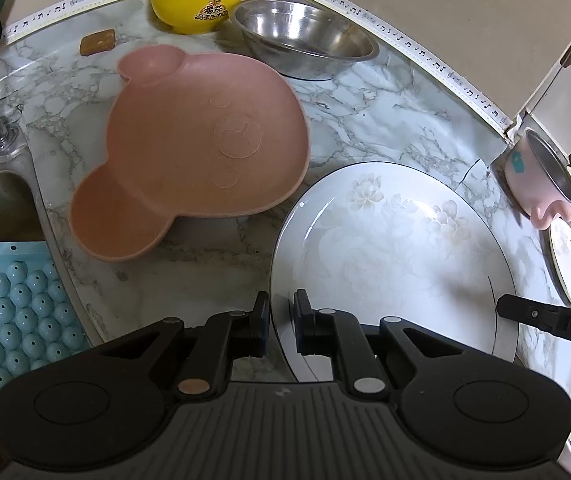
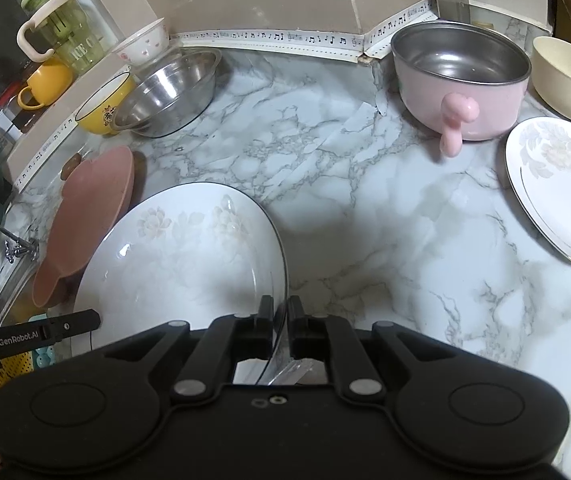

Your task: Organize plates and bowls

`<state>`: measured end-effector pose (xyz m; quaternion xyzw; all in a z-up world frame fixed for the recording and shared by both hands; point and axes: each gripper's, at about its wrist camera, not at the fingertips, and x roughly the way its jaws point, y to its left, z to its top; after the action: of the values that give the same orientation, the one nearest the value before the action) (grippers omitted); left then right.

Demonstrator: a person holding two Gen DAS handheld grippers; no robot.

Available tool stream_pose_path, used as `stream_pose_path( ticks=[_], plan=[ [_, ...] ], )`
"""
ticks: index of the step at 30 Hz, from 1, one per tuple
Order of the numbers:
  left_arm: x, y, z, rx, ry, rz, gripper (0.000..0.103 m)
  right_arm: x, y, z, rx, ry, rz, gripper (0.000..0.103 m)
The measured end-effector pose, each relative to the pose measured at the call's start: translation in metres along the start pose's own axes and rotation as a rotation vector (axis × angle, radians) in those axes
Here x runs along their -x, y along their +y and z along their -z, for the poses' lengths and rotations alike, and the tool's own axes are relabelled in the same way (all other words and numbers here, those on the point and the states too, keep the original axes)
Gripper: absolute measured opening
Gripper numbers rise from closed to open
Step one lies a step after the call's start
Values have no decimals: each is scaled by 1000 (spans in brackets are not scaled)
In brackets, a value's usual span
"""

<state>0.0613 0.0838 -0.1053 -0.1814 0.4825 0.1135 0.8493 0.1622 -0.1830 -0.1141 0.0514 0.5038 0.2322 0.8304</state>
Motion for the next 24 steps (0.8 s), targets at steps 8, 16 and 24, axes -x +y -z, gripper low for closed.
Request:
stream_pose_path(
  ticks=[8,16,24],
  plan=[
    [6,2,1,-16,5,1,12,8,-3,3,0,-6,5,10],
    [25,1,2,-42,-37,23,33,26,1,1,47,-62,8,10],
    [52,-18,-1,-125,-165,17,72,45,14,-3,125,-117,-3,11]
  ],
)
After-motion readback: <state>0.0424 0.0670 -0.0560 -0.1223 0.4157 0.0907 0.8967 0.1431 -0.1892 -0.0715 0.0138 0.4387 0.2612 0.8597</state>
